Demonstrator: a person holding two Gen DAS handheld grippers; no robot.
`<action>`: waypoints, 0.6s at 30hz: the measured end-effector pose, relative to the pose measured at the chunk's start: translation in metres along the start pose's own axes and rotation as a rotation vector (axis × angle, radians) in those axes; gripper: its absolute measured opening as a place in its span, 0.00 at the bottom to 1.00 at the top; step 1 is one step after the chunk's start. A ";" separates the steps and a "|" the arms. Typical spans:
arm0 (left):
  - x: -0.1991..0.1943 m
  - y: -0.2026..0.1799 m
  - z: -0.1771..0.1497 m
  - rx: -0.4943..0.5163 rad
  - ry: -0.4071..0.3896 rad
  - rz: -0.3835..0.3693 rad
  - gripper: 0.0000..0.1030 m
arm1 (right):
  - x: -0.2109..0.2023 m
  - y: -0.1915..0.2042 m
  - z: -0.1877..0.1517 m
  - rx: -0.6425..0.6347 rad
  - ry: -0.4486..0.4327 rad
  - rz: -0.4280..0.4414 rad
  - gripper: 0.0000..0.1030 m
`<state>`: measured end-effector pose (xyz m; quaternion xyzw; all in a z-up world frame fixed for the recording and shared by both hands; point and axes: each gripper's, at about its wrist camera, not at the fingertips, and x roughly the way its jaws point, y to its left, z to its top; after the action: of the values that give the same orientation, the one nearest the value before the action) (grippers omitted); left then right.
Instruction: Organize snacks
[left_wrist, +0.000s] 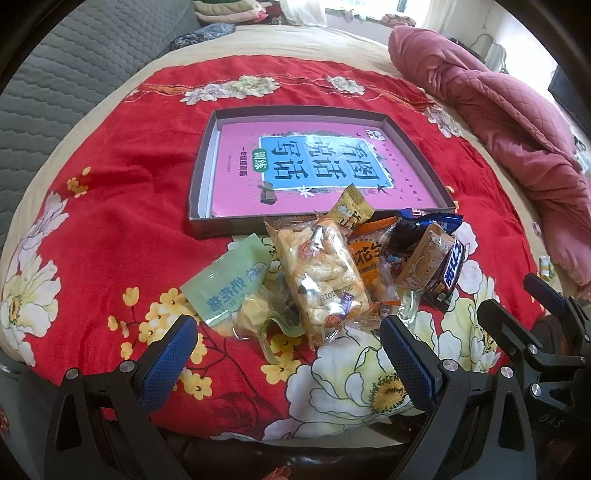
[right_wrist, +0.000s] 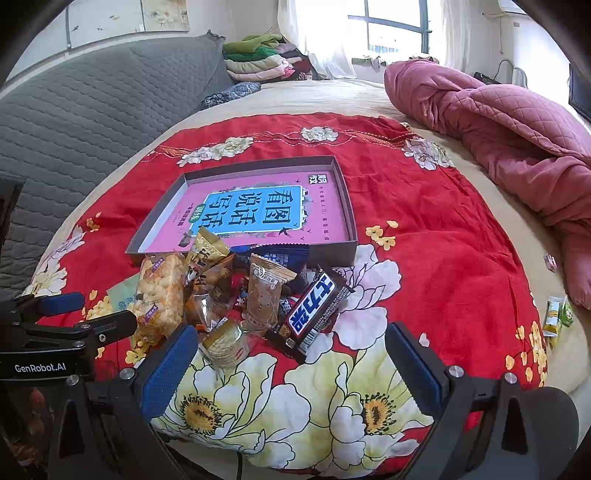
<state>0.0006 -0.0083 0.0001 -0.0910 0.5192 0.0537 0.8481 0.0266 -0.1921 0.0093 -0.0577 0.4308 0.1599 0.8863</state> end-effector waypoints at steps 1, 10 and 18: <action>0.000 0.000 0.000 0.000 0.000 -0.001 0.96 | 0.000 0.000 0.000 0.000 0.000 0.000 0.99; -0.001 0.000 0.000 0.001 -0.002 -0.001 0.96 | 0.000 0.001 0.000 0.000 -0.001 -0.001 0.99; -0.002 -0.003 0.000 0.005 -0.002 -0.006 0.96 | -0.001 0.000 0.000 0.000 -0.003 -0.001 0.99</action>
<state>0.0001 -0.0110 0.0017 -0.0906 0.5180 0.0499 0.8491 0.0262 -0.1918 0.0104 -0.0577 0.4294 0.1593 0.8871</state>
